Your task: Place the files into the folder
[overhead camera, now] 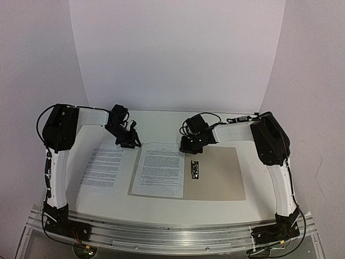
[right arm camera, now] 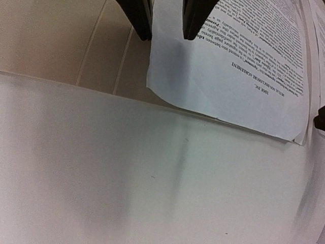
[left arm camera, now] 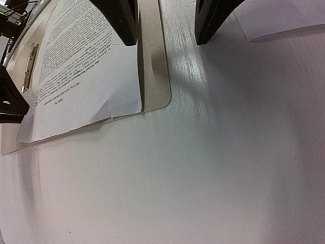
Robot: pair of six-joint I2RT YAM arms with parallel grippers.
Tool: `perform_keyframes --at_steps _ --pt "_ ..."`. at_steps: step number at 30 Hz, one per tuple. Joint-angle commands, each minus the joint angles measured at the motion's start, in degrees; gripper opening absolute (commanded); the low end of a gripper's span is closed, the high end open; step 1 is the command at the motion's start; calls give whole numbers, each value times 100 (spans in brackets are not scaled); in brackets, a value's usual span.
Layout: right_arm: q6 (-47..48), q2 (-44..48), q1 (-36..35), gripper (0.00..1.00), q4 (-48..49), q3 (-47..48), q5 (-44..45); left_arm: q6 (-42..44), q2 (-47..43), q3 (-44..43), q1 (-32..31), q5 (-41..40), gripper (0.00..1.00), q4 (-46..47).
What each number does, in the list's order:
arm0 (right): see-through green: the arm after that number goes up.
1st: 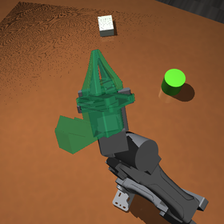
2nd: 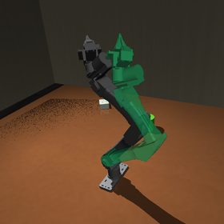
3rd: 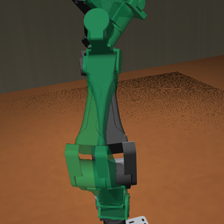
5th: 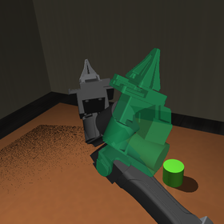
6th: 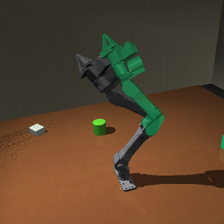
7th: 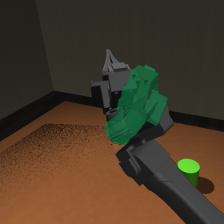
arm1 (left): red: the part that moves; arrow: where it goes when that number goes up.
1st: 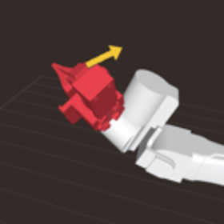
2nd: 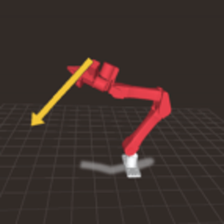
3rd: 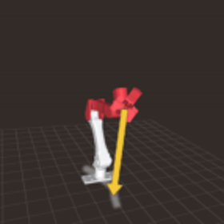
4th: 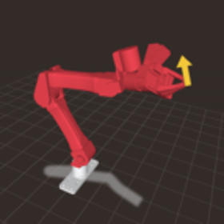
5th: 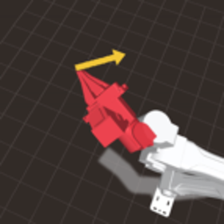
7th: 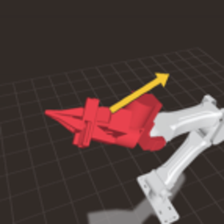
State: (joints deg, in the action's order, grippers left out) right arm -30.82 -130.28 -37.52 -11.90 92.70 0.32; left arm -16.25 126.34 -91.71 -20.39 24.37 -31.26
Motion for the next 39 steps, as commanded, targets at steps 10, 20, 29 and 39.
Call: perform_keyframes --at_steps 10,20,29,39 --pt "-23 -188 34 10 41 142 -483 -291 186 393 26 -77 23 301" --pt "-159 -122 34 5 218 -17 -679 -284 212 367 26 -46 18 326" --pt "-478 -34 34 7 223 -80 -659 -319 131 372 24 -137 17 291" --pt "-382 753 16 28 117 -264 -328 -312 -438 339 26 -455 19 -185"
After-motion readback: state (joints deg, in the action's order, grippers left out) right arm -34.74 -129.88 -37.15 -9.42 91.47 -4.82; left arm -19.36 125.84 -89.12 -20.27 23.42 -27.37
